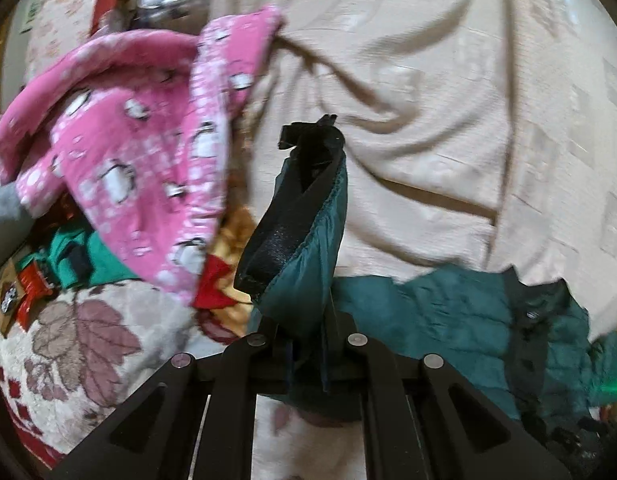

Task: Fold large clothes
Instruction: 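Lift the sleeve and fold it across the jacket front with the left gripper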

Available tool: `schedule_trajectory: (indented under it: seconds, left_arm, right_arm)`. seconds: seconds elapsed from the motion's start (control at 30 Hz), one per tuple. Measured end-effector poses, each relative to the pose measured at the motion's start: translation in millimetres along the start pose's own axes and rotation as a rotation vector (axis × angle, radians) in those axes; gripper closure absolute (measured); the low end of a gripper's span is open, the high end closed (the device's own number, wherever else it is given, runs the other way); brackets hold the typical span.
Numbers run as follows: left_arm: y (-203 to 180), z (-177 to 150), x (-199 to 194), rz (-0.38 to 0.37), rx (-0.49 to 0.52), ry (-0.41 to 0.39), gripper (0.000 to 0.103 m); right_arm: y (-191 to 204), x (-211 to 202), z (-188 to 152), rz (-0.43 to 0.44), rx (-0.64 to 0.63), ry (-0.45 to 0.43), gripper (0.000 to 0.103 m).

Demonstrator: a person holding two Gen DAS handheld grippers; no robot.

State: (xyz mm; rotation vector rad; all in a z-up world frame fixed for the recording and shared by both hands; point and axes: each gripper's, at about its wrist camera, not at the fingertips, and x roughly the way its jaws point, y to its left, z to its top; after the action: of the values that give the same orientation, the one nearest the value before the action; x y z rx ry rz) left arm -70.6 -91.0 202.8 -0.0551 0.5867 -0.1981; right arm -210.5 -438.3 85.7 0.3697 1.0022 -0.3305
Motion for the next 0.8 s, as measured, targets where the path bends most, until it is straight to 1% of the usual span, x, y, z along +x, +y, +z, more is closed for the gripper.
schedule_trajectory:
  seconds: [0.17, 0.37, 0.63, 0.8]
  left_arm:
    - [-42, -7, -2, -0.054, 0.05, 0.023, 0.103]
    - [-98, -22, -3, -0.115, 0.119, 0.049, 0.103]
    - [-173, -43, -2, -0.189, 0.205, 0.08, 0.103]
    - [-213, -60, 6, -0.226, 0.247, 0.128, 0.103]
  right_arm:
    - [-9, -2, 0, -0.025, -0.034, 0.0, 0.0]
    - [-25, -5, -1, -0.032, -0.029, -0.003, 0.0]
    - [-50, -13, -2, -0.072, -0.023, -0.045, 0.0]
    - [-67, -10, 0, -0.09, -0.005, -0.063, 0.0]
